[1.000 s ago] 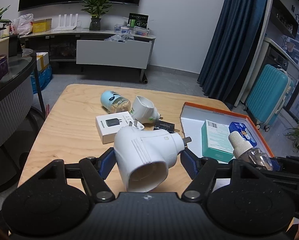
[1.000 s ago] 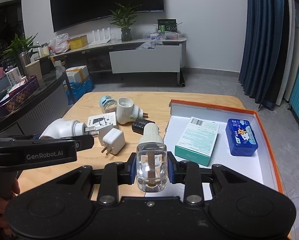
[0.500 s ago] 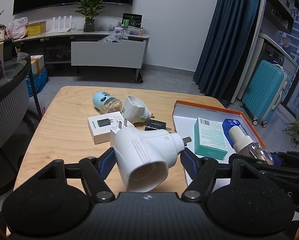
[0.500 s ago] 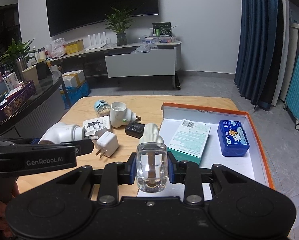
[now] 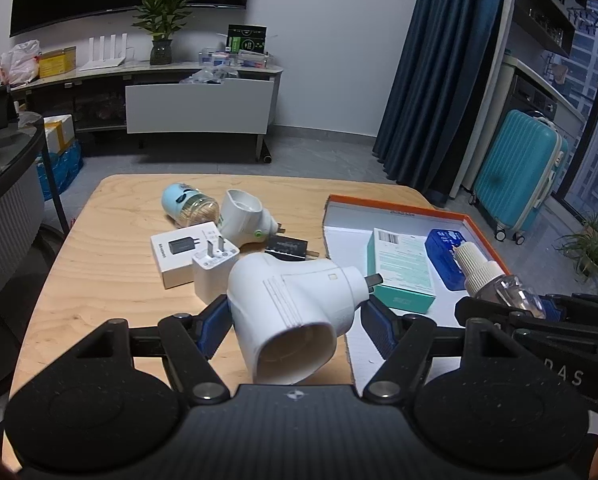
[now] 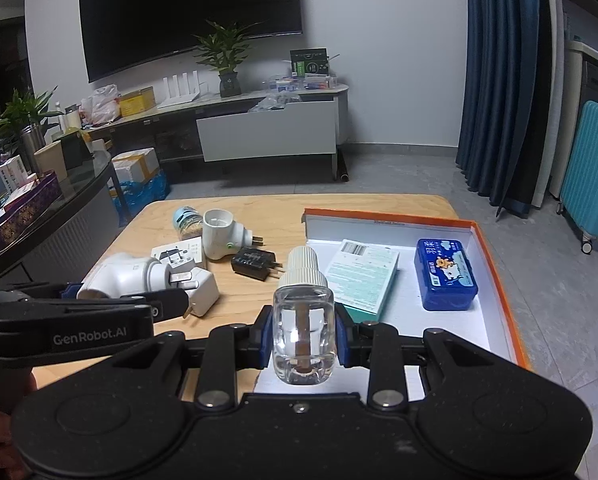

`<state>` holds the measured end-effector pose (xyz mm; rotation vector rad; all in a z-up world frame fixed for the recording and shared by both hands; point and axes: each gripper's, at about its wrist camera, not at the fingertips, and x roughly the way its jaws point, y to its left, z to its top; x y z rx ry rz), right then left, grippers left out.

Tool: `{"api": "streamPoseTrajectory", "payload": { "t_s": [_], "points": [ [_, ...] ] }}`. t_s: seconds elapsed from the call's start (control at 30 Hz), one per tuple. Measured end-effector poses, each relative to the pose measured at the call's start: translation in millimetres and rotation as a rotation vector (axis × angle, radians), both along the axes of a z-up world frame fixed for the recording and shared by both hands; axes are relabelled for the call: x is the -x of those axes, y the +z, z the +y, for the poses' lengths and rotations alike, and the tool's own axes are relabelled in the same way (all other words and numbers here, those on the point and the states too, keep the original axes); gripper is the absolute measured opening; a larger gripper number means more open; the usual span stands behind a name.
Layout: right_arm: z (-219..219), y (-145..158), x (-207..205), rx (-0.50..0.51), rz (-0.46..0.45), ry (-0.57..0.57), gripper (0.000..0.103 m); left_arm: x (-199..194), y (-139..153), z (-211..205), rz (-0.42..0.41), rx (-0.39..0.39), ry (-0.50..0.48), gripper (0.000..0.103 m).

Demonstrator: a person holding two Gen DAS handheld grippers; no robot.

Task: Organize rigid objects
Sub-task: 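Carry the glass bottle and socket adapter over the white box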

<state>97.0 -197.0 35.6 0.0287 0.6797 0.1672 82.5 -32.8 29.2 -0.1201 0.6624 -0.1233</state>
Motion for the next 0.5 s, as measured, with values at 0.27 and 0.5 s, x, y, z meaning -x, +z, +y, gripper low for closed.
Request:
{"api": "streamPoseTrajectory", "payload": {
  "t_s": [0.27, 0.5],
  "points": [
    [-13.8, 1.4, 2.3, -0.001, -0.005, -0.030, 0.037, -3.1, -1.5, -11.8, 0.004, -0.003, -0.030, 0.072],
    [-23.9, 2.2, 5.3, -0.002, -0.008, -0.053, 0.037, -4.8, -2.3, -20.5, 0.005, -0.010, -0.057, 0.072]
  ]
}}
